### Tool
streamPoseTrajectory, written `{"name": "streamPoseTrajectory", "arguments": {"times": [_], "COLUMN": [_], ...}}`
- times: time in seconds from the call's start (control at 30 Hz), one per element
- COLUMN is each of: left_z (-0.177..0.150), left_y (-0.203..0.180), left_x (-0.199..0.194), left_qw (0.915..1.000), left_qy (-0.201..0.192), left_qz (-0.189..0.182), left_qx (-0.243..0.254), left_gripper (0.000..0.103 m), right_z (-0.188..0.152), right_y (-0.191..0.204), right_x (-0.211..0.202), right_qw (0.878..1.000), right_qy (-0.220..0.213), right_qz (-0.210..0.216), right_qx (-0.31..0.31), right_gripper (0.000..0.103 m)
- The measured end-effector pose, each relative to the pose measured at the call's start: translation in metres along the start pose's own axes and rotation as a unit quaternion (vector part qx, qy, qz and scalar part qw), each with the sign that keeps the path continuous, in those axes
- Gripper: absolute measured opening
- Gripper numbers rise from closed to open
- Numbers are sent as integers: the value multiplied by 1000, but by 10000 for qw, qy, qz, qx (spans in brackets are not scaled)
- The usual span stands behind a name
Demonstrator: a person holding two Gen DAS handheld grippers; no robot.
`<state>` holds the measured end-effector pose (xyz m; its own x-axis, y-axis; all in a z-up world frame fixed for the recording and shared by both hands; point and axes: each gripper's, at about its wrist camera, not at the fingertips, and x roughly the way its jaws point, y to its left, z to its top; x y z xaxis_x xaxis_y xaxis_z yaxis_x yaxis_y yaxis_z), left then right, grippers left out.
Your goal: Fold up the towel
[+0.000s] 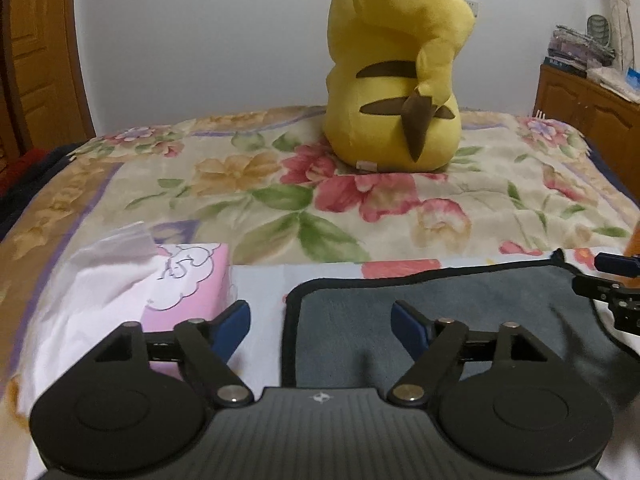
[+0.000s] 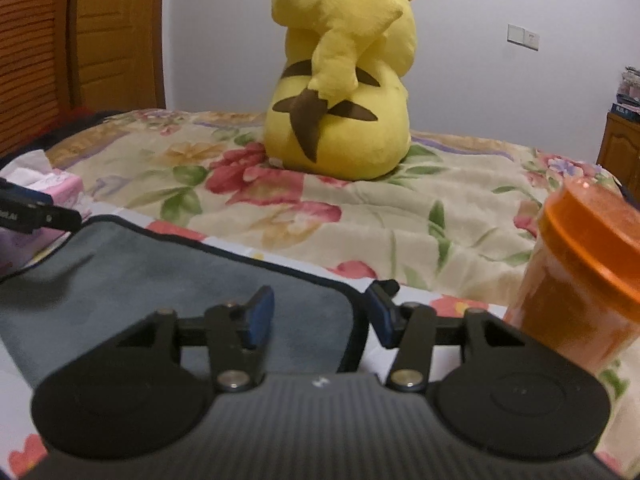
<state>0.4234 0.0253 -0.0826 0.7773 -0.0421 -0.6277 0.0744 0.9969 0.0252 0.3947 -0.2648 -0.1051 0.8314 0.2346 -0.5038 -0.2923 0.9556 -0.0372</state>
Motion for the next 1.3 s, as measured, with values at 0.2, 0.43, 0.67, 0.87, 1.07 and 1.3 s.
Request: {"name": "streamPoseTrajectory", "arguments": {"times": [0.2, 0.43, 0.67, 0.87, 1.07, 1.3], "left_z": [12, 28, 35, 43, 46, 36], "left_y": [-7, -19, -32, -47, -58, -66], "left_x": [-44, -97, -141, -181, -216, -247], "left_qw": [9999, 9995, 9991, 9982, 9975, 9967], "left_qy": [-101, -187, -257, -412, -557, -610], "left_qz": [-37, -214, -299, -311, -280, -316], "left_qx": [65, 151, 168, 320, 320, 441], "left_gripper": [90, 96, 102, 103, 103, 103], "right_z": [18, 36, 32, 34, 42, 48], "right_y": [5, 6, 4, 1, 4, 15], "right_x": [-35, -79, -117, -144, -172, -205], "right_qw": [9999, 9996, 9995, 9989, 9985, 9981], "right_qy": [-56, -170, -225, -287, -400, -544], "right_qz": [13, 64, -78, -120, -75, 5], "right_qx": [127, 222, 219, 362, 359, 301], "right_gripper": [63, 93, 103, 103, 103, 103]}}
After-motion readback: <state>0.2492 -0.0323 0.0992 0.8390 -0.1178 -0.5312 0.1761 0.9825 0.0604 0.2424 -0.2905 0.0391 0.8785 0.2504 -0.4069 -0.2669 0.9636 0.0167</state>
